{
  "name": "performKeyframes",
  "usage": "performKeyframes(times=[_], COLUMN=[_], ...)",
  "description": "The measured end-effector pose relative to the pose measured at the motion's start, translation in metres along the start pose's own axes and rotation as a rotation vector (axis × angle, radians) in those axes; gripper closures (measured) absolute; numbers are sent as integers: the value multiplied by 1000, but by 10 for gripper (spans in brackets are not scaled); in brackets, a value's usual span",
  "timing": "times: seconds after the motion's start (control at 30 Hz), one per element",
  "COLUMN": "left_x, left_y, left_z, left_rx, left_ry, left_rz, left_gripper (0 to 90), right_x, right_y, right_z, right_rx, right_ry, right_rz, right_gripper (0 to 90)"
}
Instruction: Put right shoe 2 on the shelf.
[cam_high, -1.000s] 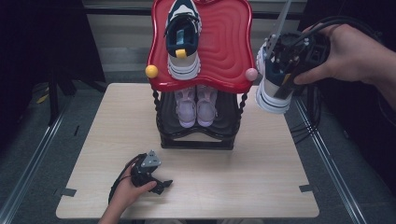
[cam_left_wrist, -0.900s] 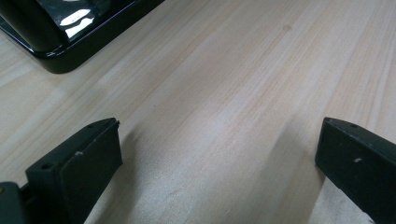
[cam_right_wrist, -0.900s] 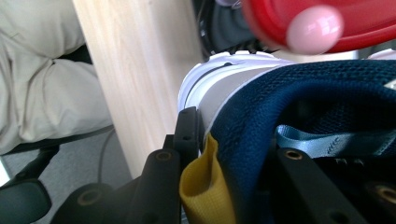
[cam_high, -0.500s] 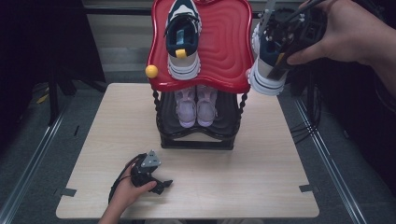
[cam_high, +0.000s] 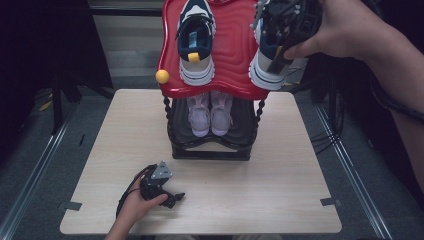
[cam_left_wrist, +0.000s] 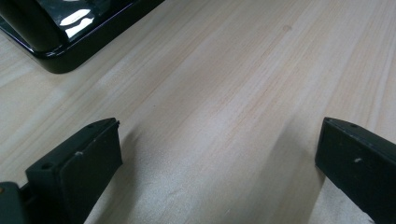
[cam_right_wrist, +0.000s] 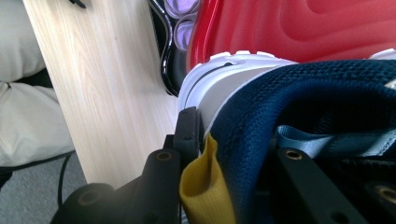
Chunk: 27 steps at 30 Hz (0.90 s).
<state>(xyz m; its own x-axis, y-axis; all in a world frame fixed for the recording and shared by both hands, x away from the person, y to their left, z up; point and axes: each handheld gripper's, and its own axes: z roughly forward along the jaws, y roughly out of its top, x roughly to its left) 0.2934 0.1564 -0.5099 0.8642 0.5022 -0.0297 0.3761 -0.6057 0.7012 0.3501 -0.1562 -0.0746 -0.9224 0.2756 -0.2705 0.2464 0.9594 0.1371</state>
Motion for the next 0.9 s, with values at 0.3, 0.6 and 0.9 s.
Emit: performKeyframes(times=[0.3, 0.6, 0.9], left_x=[0, 0, 0], left_y=[0, 0, 0], left_z=[0, 0, 0], left_rx=[0, 0, 1], left_ry=[1, 6, 6], left_rz=[0, 0, 1], left_gripper=[0, 0, 0], right_x=[-2, -5, -6], right_y=[20, 36, 46], right_z=[10, 19, 31], right_rx=[-9, -9, 3], right_ry=[-19, -46, -70], right_rz=[-25, -58, -85], right_gripper=[715, 715, 713])
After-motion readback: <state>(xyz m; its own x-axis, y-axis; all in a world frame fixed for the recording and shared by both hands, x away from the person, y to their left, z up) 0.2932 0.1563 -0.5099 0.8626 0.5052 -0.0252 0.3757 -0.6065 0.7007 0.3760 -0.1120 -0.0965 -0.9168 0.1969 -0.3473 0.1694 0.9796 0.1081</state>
